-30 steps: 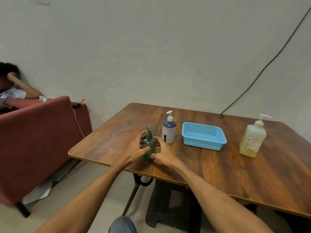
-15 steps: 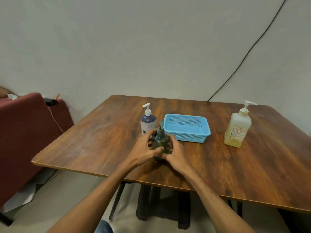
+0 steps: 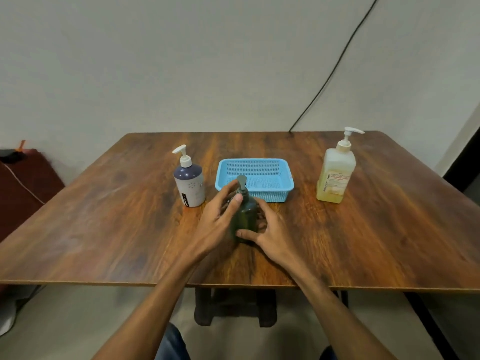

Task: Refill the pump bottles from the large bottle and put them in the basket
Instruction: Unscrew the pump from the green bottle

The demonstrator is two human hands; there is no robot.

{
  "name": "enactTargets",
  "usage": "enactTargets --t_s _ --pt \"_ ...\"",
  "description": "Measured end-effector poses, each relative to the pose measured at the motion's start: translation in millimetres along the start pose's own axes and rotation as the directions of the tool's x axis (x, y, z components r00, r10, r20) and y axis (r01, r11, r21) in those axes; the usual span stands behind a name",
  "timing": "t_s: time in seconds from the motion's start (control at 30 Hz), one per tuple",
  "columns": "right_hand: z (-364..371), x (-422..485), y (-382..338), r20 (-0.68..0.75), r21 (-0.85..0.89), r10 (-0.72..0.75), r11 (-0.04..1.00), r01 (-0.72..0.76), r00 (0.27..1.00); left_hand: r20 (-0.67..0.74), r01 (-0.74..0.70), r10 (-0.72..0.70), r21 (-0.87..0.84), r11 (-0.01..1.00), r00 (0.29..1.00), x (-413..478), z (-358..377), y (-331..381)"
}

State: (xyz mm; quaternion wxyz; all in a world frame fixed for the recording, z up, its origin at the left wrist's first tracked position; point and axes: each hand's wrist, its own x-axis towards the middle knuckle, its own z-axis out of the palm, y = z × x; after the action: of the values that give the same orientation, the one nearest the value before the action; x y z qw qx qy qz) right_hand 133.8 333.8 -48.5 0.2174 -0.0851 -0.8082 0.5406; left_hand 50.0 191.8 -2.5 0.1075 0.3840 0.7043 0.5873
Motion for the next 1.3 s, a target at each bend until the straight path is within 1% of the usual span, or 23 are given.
enactTargets --t_s 0.1,0.17,0.23,0.3,0.37,0.43,0.5,0.57,0.63,0.67,0.7,0.77,0.87,0.9,0.93,1.0,1.07,1.1,1.13,1.2,1.3 --pt "5 -4 -1 -0.039 0.023 0.003 1.0 -0.002 0.999 0.037 -0.057 0.058 -0.036 0.998 0.998 11 -3 1" --pt "8 -4 1 -0.061 0.036 0.015 0.999 -0.012 0.998 0.012 -0.071 0.072 -0.077 0.995 0.997 17 -4 -1" --pt "10 -6 2 -0.071 0.039 0.021 0.999 -0.018 0.997 -0.054 -0.055 0.047 -0.148 0.988 0.997 19 -4 -4" --pt "11 -7 4 -0.078 0.019 0.021 1.0 -0.02 0.997 -0.15 -0.052 0.023 -0.19 0.98 0.988 18 -2 -6" --pt "12 -8 3 -0.094 -0.008 0.023 1.0 -0.023 0.995 -0.251 -0.064 0.015 -0.19 0.98 0.968 18 2 -7" --pt "13 -10 2 -0.105 -0.028 0.015 0.999 -0.018 0.994 -0.296 -0.065 0.011 -0.174 0.983 0.955 20 7 -7" --pt "14 -10 2 -0.107 -0.037 0.008 0.999 -0.012 0.994 -0.236 -0.03 -0.003 -0.136 0.99 0.972 19 11 -6" --pt "15 -10 4 -0.091 -0.024 0.001 1.0 -0.003 0.996 -0.08 0.019 -0.027 -0.099 0.995 0.996 14 14 -3" --pt "14 -9 8 -0.092 -0.008 0.002 1.0 -0.003 0.996 0.059 0.025 -0.018 -0.128 0.991 0.998 10 12 -1" --pt "14 -9 9 -0.094 0.002 0.004 1.0 -0.004 0.996 0.087 0.009 0.005 -0.155 0.988 0.996 9 10 -1" --pt "13 -9 10 -0.096 0.008 0.003 1.0 -0.002 0.995 0.076 -0.019 0.033 -0.181 0.983 0.997 8 7 -2" --pt "14 -9 12 -0.105 0.012 0.004 1.0 -0.002 0.994 -0.018 -0.058 0.055 -0.225 0.973 0.998 8 4 -3" --pt "15 -8 13 -0.112 0.014 -0.003 1.0 0.004 0.994 -0.234 -0.084 0.046 -0.156 0.984 0.971 14 11 -3" --pt "15 -8 14 -0.111 0.01 0.0 1.0 0.001 0.994 -0.271 -0.09 0.055 -0.117 0.989 0.961 16 13 -2" --pt "15 -7 15 -0.11 0.005 0.006 1.0 -0.005 0.994 -0.266 -0.088 0.064 -0.08 0.993 0.962 18 14 -1" --pt "15 -7 15 -0.102 0.009 0.011 1.0 -0.01 0.995 -0.147 -0.049 0.041 -0.052 0.997 0.988 17 15 3" --pt "14 -6 17 -0.11 0.019 0.009 1.0 -0.007 0.994 -0.001 -0.032 0.032 -0.099 0.995 0.999 11 13 3" --pt "14 -6 18 -0.116 0.023 0.007 1.0 -0.005 0.993 0.029 -0.057 0.061 -0.126 0.99 0.998 8 11 1" --pt "15 -6 18 -0.117 0.027 0.007 1.0 -0.004 0.993 0.023 -0.091 0.095 -0.141 0.986 0.995 6 9 -1" --pt "15 -5 18 -0.114 0.026 0.008 1.0 -0.005 0.993 -0.062 -0.123 0.115 -0.133 0.983 0.991 7 8 -2" --pt "15 -5 18 -0.121 0.028 0.006 1.0 -0.002 0.993 -0.233 -0.119 0.105 -0.043 0.992 0.967 15 13 -2"
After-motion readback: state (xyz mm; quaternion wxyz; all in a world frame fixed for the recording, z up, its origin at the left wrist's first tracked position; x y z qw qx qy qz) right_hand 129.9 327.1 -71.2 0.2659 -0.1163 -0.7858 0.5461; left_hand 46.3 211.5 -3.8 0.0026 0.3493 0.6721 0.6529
